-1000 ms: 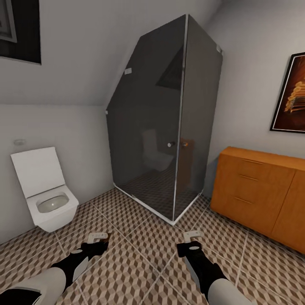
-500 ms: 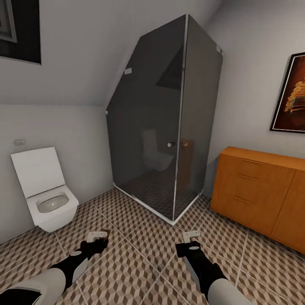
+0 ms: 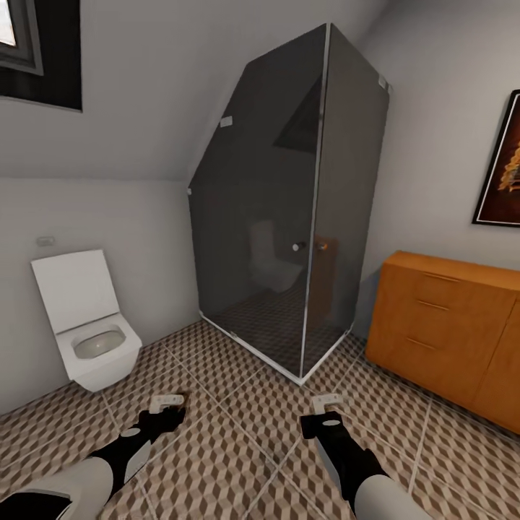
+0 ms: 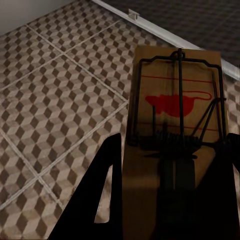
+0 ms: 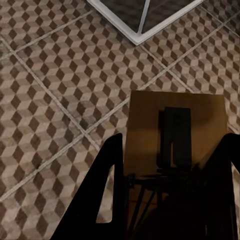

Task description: Take the four mousetraps from the cabinet in the bathroom and place them on the bathroom floor. Make sure all four end up on the same floor surface, and ensure that at least two of them are either under or directly next to the same bathroom sink.

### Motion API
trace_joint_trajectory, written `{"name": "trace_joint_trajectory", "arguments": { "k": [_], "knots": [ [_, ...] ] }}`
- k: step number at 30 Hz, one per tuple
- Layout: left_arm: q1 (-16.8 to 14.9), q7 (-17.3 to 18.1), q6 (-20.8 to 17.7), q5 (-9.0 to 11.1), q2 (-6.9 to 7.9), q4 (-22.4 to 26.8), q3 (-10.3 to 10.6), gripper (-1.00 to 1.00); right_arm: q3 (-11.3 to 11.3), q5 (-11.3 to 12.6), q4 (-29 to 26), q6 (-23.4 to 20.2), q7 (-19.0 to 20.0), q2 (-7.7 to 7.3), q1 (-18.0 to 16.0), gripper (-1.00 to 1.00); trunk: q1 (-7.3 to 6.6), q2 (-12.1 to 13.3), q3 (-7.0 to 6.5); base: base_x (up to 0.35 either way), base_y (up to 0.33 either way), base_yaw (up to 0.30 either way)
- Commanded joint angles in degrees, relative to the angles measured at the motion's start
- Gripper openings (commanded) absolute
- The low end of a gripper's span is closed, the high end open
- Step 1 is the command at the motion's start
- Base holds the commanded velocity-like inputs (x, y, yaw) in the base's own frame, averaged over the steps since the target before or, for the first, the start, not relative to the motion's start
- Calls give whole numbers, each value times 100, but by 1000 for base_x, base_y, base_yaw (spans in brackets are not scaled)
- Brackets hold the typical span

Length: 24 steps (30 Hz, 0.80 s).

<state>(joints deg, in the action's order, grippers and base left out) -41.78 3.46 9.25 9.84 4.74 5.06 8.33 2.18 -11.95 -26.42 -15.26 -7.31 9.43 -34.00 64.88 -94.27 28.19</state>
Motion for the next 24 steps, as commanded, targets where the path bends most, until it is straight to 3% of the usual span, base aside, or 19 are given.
{"name": "trace_joint_trajectory", "arguments": {
  "k": [1, 24],
  "knots": [
    [-6, 0, 21, 49, 1, -7, 47, -100, 24, -48, -12, -37, 6, 4, -1, -100, 0, -3, 7, 0, 0, 264],
    [-6, 5, 24, 42, -10, -5, 52, -100, 20, -44, -12, -37, 19, -2, -1, -100, 0, -3, 7, 0, 0, 283]
  ]
}}
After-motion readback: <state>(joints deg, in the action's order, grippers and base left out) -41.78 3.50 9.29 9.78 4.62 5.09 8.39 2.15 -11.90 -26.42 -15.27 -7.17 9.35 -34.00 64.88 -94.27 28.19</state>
